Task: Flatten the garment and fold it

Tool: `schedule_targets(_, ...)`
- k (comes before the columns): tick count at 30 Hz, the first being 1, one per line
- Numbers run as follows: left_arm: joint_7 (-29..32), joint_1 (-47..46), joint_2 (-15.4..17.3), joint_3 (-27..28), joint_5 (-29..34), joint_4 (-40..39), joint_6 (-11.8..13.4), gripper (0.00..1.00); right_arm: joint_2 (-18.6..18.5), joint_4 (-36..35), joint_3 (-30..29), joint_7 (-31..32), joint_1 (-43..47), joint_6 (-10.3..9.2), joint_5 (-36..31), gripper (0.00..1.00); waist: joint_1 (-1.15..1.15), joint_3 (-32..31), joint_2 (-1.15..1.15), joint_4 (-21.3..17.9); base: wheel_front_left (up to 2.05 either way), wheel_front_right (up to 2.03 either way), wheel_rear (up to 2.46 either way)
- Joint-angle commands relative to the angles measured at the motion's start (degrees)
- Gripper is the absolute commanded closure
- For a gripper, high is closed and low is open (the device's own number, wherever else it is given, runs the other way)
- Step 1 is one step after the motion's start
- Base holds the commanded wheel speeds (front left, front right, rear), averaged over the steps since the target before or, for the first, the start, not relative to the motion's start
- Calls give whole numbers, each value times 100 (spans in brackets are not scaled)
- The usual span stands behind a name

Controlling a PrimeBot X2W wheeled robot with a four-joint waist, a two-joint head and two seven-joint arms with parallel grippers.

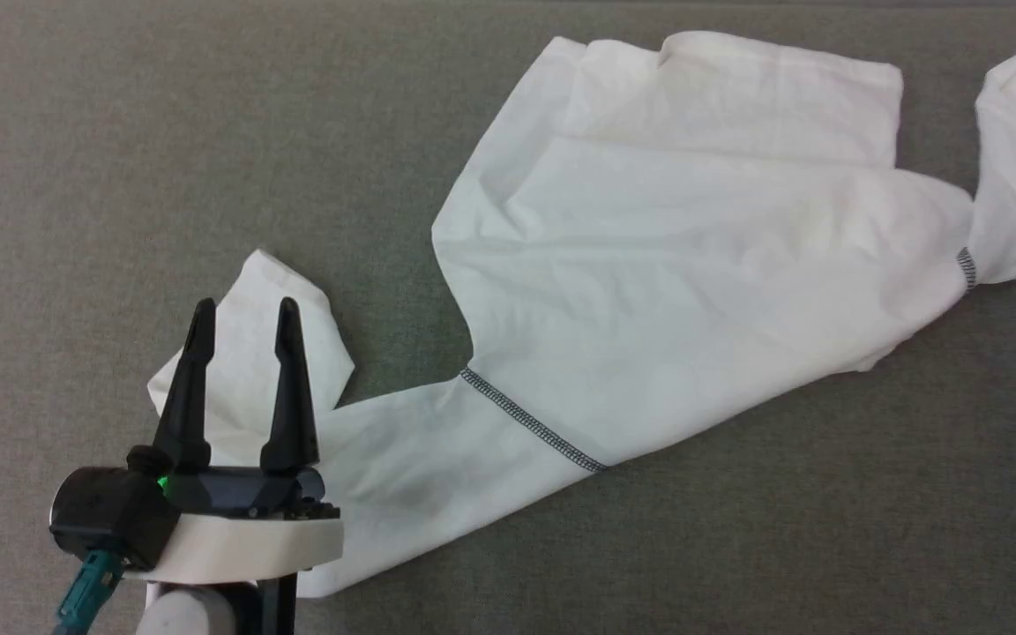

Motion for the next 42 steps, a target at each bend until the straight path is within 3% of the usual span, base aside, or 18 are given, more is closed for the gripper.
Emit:
schedule_targets(1,-27,73,-5,33,67,2,-37,0,287,-308,-163,-122,298,-5,-72,0,0,-321,0,-160,0,0,0)
schedule_targets(7,-27,339,-5,86,115,-62,-29,0,1637,-1345,-862,-843,1414,-5,-161,0,0,-643,0,-272,0,0,0)
schedule_targets(11,-27,512,-5,102,134,-103,-43,0,2848,-1996,-1089,-1360,2418,-5,-319,0,0,-753,0,-313,0,0,0)
schedule_targets(12,-27,512,-5,102,134,-103,-43,0,2848,-1996,-1089,-1360,2418,-5,-319,0,0,-753,0,-313,0,0,0)
schedule_targets(14,-27,582,-5,111,146,-119,-51,0,3404,-2161,-1111,-1642,2882,-5,-384,0,0,-776,0,-329,0,0,0)
schedule_targets(16,-27,637,-5,130,178,-140,-55,0,3669,-2215,-1081,-1911,3277,-5,-379,0,0,-790,0,-372,0,0,0)
schedule_targets(22,-27,450,154,182,231,-210,-218,0,3759,-1876,-981,-2517,3781,-5,301,0,0,-719,0,-607,0,0,0)
schedule_targets(25,167,-72,529,35,381,-182,-359,0,3760,-1795,-892,-2655,3740,-5,310,0,0,-615,0,-689,0,0,0)
schedule_targets(30,1119,-1618,1270,-546,493,-96,-520,0,3761,-1848,-753,-2726,3481,-5,237,0,0,-240,0,-811,0,0,0)
schedule_targets(37,2973,-3970,2228,-1986,-715,700,-550,0,3762,-1892,-515,-2852,3150,-5,323,0,0,379,0,-1038,0,0,0)
schedule_targets(42,4141,-4947,2748,-2870,-1637,1354,-551,0,3762,-1749,-338,-2964,2911,-5,435,0,0,746,0,-1236,0,0,0)
